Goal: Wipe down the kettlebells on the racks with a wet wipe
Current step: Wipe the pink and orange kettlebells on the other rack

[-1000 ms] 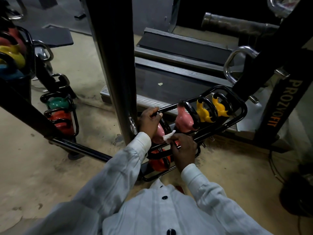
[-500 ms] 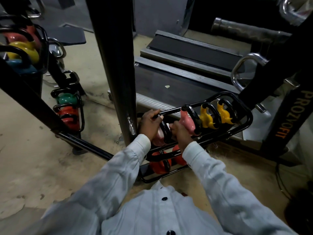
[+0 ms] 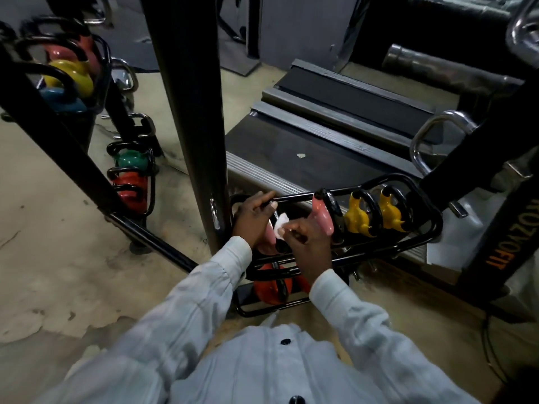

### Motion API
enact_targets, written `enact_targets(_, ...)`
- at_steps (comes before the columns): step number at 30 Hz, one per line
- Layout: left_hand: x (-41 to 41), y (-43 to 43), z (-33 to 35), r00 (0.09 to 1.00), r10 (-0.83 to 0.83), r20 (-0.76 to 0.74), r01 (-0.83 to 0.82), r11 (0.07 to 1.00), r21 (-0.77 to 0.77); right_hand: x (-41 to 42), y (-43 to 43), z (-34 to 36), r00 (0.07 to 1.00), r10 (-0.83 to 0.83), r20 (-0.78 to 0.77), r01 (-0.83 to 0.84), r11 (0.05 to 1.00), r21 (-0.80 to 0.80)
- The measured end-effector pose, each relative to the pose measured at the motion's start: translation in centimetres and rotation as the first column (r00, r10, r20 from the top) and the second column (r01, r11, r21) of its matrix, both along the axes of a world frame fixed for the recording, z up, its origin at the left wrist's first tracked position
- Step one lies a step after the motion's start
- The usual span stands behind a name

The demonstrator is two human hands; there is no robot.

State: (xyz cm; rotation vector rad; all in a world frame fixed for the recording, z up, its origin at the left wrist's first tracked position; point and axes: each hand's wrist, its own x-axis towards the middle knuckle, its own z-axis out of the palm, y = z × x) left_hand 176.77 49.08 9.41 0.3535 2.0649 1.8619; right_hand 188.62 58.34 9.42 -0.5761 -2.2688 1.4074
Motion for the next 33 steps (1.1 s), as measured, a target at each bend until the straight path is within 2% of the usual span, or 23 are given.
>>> enact_targets(4, 0.2, 0.0, 0.4, 0.997, -0.008, 0.079, 0.002, 0.998, 0.069, -2.6, -0.1, 1.0, 0.996, 0.093, -0.003, -0.088, 0.951, 0.296)
enact_targets(7, 0.2, -0.1, 0.5, 0.996, -0.023, 0.082, 0.018, 0.998, 0.068, -0.8, -0.5, -0.8, 0.998, 0.068, -0.014, -0.058, 0.925, 0.376)
enact_targets(10, 0.1, 0.0, 0.5, 0.998, -0.004, 0.056, 0.002, 0.999, 0.033, 2.2, -0.7, -2.5, 0.995, 0.084, 0.056, -0.097, 0.953, 0.287)
enact_targets(13, 0.1, 0.3, 0.8, 1.000, -0.007, 0.016, 0.007, 1.000, -0.005, 3.3, -0.1, -2.1, 0.995, 0.100, -0.011, -0.095, 0.966, 0.242)
enact_targets(17, 0.1, 0.9, 0.9, 0.999, 0.034, -0.011, -0.034, 0.997, -0.066, 4.0, 2.6, 0.4, 0.998, 0.037, -0.060, -0.028, 0.990, 0.135)
enact_targets(18, 0.1, 1.2, 1.1, 0.998, 0.038, -0.049, -0.043, 0.994, -0.099, 4.3, 3.7, 1.2, 0.997, 0.007, -0.077, 0.001, 0.995, 0.099)
enact_targets(20, 0.1, 1.8, 1.3, 0.976, 0.014, -0.218, -0.059, 0.977, -0.204, 4.9, 6.1, 2.7, 0.992, -0.083, -0.098, 0.087, 0.995, 0.037)
enact_targets(22, 0.1, 2.8, 2.0, 0.904, -0.071, -0.421, -0.068, 0.950, -0.305, 5.0, 9.0, 3.1, 0.982, -0.176, -0.076, 0.176, 0.984, -0.005)
enact_targets(24, 0.4, 4.5, 2.8, 0.854, -0.145, -0.499, -0.048, 0.934, -0.354, 4.7, 11.1, 3.1, 0.978, -0.206, -0.004, 0.206, 0.978, 0.010)
enact_targets(26, 0.8, 6.6, 3.8, 0.851, -0.196, -0.487, 0.005, 0.931, -0.366, 3.5, 11.9, 3.3, 0.984, -0.168, 0.058, 0.164, 0.984, 0.067)
enact_targets(29, 1.1, 9.7, 4.7, 0.858, -0.260, -0.442, 0.078, 0.918, -0.388, 2.0, 11.6, 3.8, 0.996, -0.061, 0.064, 0.046, 0.977, 0.209)
enact_targets(31, 0.9, 11.1, 4.7, 0.888, -0.283, -0.363, 0.117, 0.901, -0.417, 2.3, 11.6, 2.8, 0.998, -0.018, 0.056, -0.002, 0.942, 0.335)
enact_targets(33, 0.6, 11.8, 4.0, 0.914, -0.326, -0.241, 0.197, 0.877, -0.439, 4.0, 11.7, 0.6, 0.998, -0.016, 0.066, -0.009, 0.933, 0.359)
